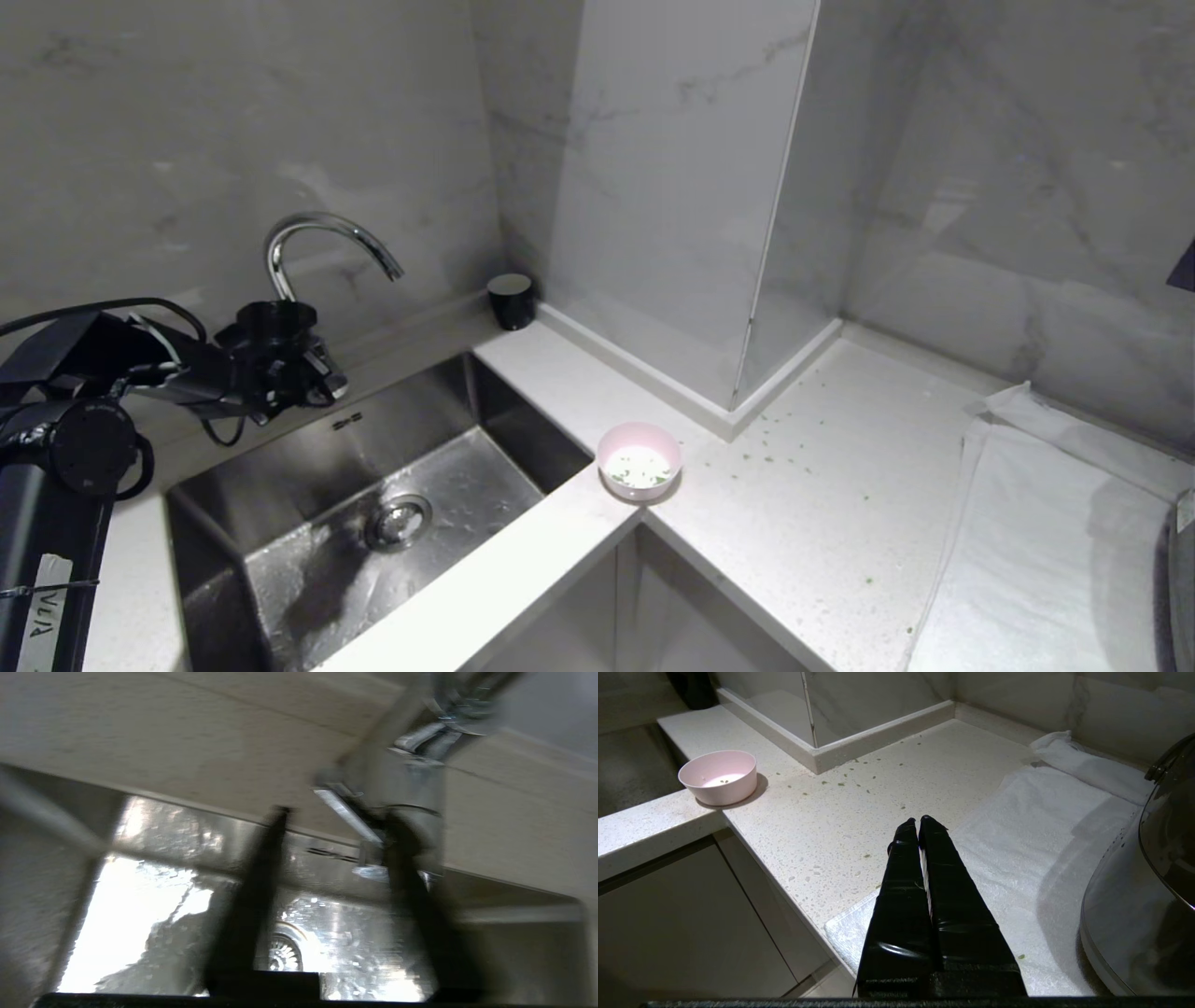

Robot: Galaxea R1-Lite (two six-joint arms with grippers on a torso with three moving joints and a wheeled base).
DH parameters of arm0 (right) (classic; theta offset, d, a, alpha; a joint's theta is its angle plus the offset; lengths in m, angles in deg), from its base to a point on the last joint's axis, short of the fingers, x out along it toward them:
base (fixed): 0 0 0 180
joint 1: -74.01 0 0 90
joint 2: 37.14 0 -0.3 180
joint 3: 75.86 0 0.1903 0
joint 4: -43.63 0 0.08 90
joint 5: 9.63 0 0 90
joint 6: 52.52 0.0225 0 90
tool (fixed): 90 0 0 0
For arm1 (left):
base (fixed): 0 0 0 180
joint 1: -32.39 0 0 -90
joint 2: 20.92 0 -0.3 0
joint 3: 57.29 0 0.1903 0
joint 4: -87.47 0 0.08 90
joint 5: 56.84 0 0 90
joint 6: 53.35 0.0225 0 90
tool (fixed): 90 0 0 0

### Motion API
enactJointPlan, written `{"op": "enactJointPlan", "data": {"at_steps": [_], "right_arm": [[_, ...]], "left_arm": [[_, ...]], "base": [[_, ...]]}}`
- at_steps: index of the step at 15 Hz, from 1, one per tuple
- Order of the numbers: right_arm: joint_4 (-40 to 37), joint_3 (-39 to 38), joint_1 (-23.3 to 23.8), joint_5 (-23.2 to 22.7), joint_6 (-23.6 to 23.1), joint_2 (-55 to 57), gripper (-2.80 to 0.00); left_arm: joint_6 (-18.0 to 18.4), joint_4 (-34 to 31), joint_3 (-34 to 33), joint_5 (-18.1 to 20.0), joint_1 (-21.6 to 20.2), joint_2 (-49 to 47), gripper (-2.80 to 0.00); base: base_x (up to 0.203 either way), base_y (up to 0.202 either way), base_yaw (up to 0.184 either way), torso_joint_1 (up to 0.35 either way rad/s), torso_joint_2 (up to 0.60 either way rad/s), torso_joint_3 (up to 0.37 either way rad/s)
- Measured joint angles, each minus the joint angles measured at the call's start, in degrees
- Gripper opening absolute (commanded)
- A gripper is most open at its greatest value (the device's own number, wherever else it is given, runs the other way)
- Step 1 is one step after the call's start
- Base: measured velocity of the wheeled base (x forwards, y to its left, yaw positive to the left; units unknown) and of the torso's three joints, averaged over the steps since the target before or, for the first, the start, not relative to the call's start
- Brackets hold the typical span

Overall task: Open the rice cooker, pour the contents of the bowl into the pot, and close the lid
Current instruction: Turn on the tap

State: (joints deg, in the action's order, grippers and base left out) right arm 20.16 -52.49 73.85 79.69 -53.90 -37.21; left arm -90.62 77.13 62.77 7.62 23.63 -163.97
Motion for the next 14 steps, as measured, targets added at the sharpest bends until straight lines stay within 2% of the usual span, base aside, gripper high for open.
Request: {"op": "enactJointPlan", "data": {"at_steps": [10, 14], "right_arm": [[-0.01, 0.0, 0.0, 0.01, 0.0, 0.0, -2.8], [0.02, 0.0, 0.0, 0.0, 0.0, 0.0, -2.8]], "left_arm": [[0.04, -0.54, -0.37, -0.26, -0.15, -0.42, -2.8], [0.1, -0.75, -5.24, 1.32, 0.66, 2.04, -2.8]], "base": [[0.0, 0.0, 0.0, 0.0, 0.0, 0.0], [0.0, 0.0, 0.0, 0.0, 0.0, 0.0]]}}
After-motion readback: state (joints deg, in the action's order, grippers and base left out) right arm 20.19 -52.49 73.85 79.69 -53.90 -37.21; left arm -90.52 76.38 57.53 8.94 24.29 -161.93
